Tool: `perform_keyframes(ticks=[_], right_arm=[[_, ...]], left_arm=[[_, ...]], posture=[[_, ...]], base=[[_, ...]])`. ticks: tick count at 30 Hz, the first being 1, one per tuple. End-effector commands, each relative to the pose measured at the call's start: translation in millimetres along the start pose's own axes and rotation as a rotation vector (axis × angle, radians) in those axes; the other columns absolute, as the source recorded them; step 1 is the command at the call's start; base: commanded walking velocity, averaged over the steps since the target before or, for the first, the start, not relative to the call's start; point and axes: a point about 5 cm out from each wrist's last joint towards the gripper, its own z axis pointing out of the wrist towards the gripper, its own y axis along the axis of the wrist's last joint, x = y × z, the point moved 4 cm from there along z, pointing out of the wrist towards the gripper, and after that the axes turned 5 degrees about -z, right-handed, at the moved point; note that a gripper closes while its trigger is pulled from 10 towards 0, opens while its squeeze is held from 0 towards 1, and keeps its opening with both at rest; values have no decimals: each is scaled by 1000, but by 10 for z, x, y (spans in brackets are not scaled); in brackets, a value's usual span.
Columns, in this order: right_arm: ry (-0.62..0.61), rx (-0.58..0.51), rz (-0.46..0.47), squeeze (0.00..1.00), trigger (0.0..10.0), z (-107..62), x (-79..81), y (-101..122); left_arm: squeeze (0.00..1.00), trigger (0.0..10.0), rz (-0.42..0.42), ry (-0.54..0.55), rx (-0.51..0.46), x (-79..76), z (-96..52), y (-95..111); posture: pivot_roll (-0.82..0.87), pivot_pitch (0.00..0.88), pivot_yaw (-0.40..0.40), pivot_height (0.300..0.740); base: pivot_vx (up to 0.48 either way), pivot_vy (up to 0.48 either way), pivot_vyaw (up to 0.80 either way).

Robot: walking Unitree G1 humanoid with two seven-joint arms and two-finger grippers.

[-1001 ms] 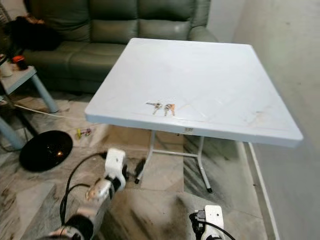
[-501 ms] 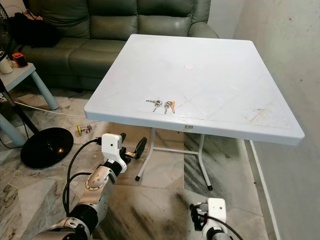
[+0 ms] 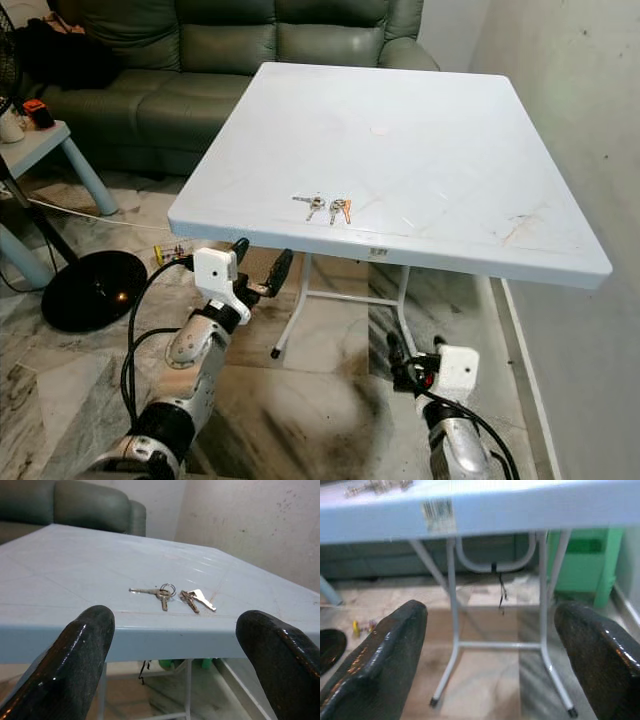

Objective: Hang keys on a hook

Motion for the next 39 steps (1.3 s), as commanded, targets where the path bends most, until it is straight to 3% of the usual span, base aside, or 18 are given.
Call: perform_keyframes(ticks=[1, 10, 17, 21, 29, 30, 31, 39], right_arm=[[14, -32, 3, 1000, 10000, -1, 31, 79], [64, -140, 53, 1000, 10000, -50, 245, 479], [60, -129, 52, 1000, 10000, -130, 338, 633], [55, -123, 34, 1000, 10000, -198, 355, 675], [78, -185, 50, 1000, 10000, -207, 453, 887], [96, -188, 47, 431, 10000, -194, 480, 920], [121, -200, 33, 0, 10000, -178, 512, 974], [117, -205, 0, 0, 10000, -156, 496, 1027]], left_arm=[[0, 10000, 4, -16, -3, -1, -24, 26], [0, 10000, 15, 13, 16, 44, -259, 109], [0, 10000, 1, 71, 84, 137, -429, 111], [0, 10000, -41, 85, 110, 121, -482, 117], [0, 10000, -19, 98, 127, 72, -505, 151], [0, 10000, -8, 89, 128, 64, -501, 165], [0, 10000, 10, 75, 116, 52, -494, 196], [0, 10000, 21, 38, 113, 40, -475, 237]], posture=[[120, 47, -12, 740], [100, 37, 1, 740], [109, 40, 8, 740], [109, 40, 8, 740], [106, 55, 16, 740], [107, 55, 17, 740], [108, 56, 16, 740], [105, 57, 17, 740]], base=[[0, 0, 0], [0, 0, 0], [0, 0, 0], [0, 0, 0], [0, 0, 0], [0, 0, 0], [0, 0, 0], [0, 0, 0]])
